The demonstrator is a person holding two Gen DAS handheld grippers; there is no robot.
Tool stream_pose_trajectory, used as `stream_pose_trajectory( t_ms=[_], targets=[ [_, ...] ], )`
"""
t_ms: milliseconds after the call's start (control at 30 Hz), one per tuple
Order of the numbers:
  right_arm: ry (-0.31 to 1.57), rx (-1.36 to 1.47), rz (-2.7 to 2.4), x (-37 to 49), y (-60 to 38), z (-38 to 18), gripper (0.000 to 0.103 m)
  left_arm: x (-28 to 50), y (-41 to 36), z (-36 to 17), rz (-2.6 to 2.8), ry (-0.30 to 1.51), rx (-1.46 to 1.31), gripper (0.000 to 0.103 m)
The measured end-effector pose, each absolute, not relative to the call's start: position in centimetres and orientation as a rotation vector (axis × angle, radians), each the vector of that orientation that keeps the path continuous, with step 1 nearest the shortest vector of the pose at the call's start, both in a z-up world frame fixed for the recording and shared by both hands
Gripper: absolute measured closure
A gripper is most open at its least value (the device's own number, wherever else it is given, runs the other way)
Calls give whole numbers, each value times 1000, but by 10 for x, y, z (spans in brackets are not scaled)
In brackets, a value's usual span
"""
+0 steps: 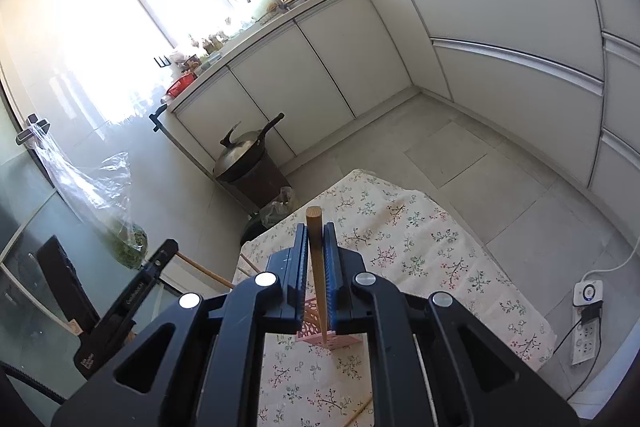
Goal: Organize utensils
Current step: 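Lower the left tool's chopstick into the pink basket and open the left tool, then lower the right tool's chopstick into the pink basket and open the right tool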
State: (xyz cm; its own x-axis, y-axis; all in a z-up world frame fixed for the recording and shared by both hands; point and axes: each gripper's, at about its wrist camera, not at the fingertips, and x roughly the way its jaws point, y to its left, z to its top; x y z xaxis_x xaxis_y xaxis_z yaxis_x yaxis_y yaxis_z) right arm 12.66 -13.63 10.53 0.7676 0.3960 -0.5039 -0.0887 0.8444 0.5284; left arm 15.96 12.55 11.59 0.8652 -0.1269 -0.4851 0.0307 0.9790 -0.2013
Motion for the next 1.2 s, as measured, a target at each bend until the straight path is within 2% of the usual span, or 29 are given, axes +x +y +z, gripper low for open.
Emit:
stream_pose_trajectory(
  t_ms=[100,167,300,733,833,967,1100,1200],
  targets=[
    [646,489,277,134,-129,109,95,158,135,109,-64,517,-233,62],
    [647,484,276,139,-125,109,95,152,141,115,-61,489,-259,58],
    [658,471,265,152,-114,106,95,137,155,129,-36,430,-298,42],
    [724,399,242,195,-63,71,95,137,176,129,-23,463,-334,37],
    [762,400,257,202,-50,57,90,142,172,123,-24,490,-320,35],
    [741,392,265,197,-46,64,89,142,161,121,-32,502,-287,35],
    [681,324,246,181,-47,81,89,136,150,123,-32,491,-262,29],
    [654,294,231,169,-51,88,79,130,138,126,-32,480,-224,26]
  ],
)
